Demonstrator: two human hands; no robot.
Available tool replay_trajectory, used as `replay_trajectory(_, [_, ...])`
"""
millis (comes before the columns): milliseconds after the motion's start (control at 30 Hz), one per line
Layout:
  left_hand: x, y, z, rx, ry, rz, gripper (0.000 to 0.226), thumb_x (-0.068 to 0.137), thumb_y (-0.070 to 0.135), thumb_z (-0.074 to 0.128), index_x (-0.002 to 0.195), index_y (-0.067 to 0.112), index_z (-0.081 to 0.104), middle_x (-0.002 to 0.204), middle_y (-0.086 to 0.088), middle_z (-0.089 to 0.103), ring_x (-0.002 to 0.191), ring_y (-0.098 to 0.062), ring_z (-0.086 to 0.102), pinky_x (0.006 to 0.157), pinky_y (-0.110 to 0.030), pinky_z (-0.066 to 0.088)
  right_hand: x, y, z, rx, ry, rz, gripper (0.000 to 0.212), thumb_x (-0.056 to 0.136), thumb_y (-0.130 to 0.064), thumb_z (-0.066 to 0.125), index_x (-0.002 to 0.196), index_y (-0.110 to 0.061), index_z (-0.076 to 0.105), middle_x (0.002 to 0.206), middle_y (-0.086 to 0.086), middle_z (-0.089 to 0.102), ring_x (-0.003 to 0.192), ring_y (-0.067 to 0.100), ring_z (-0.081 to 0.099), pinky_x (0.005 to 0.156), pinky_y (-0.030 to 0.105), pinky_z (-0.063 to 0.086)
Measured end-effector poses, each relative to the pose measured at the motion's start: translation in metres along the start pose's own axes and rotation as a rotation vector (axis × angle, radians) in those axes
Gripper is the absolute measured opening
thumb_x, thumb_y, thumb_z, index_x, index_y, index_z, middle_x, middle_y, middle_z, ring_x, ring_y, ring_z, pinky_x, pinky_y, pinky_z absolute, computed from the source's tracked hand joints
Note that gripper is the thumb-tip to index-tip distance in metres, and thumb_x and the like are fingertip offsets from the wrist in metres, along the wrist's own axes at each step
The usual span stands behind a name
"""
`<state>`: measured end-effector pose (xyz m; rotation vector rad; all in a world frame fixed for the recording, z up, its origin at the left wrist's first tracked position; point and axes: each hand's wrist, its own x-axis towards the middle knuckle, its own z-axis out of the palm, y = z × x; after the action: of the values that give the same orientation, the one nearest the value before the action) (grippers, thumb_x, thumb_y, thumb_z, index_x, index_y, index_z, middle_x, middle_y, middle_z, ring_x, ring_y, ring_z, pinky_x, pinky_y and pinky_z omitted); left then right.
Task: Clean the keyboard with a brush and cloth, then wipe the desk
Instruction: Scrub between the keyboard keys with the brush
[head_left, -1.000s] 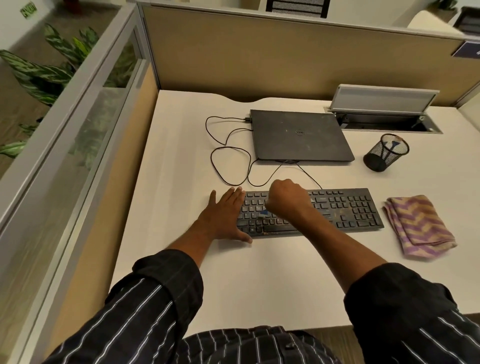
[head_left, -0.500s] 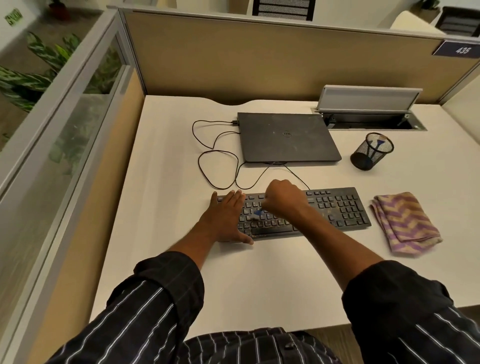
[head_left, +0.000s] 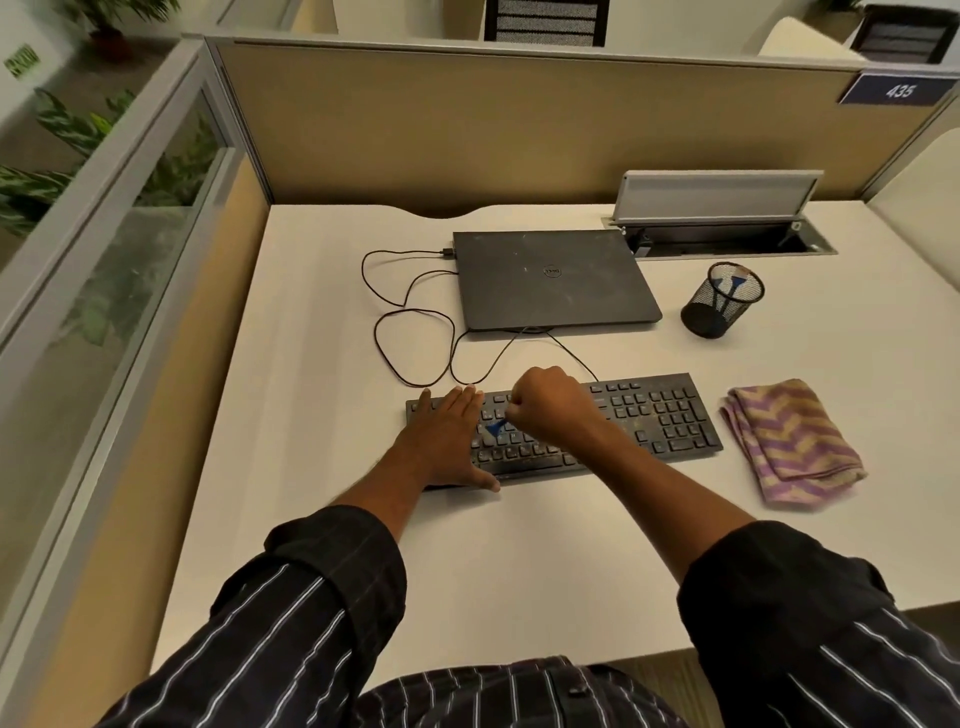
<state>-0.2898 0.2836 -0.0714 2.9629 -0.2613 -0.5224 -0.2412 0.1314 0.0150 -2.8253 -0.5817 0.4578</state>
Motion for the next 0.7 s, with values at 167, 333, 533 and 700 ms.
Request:
replay_trajectory(167, [0.004,0.011,-0.006,-0.010,-0.011,0.011,0.134,0.070,0.083,0.064,0.160,0.011,-0.004,0.169,-0.005,-0.001,0.155,-0.020,-0.001,0.124,-0.056,0.001,-0.011,0.014,-0.005,-0.250,-0.008,-0.029,0.029,0.088,-0.033,0.069,0.101,-0.008,0.064,0.090,0.007,0.066,0.072,0.018,0.057,0.068,0.031,0.051])
replay_trajectory(333, [0.010,0.022,-0.007,0.016,-0.038,0.007,0.133,0.072,0.083,0.062,0.160,0.011,-0.007,0.169,-0.006,-0.005,0.155,-0.022,-0.004,0.123,-0.056,-0.001,-0.011,0.036,-0.016,-0.262,0.053,0.062,0.018,0.089,-0.019,0.064,0.102,-0.007,0.064,0.094,0.009,0.068,0.074,0.020,0.057,0.071,0.033,0.050])
replay_trajectory(533, [0.017,0.032,-0.007,0.031,-0.024,0.021,0.131,0.074,0.082,0.060,0.160,0.010,-0.006,0.169,-0.008,-0.005,0.155,-0.024,-0.003,0.123,-0.057,0.002,-0.004,0.034,-0.011,-0.062,-0.007,0.008,0.018,0.087,-0.026,0.066,0.086,-0.009,0.072,0.080,0.005,0.071,0.070,0.019,0.066,0.070,0.038,0.059])
replay_trajectory(700, [0.023,0.040,-0.009,0.012,-0.032,0.016,0.129,0.076,0.079,0.063,0.160,0.011,-0.007,0.169,-0.008,-0.005,0.155,-0.023,-0.003,0.124,-0.055,0.002,-0.013,0.055,-0.014,-0.296,0.038,0.070,0.025,0.086,-0.027,0.071,0.102,-0.009,0.065,0.098,0.010,0.070,0.087,0.027,0.067,0.074,0.036,0.053])
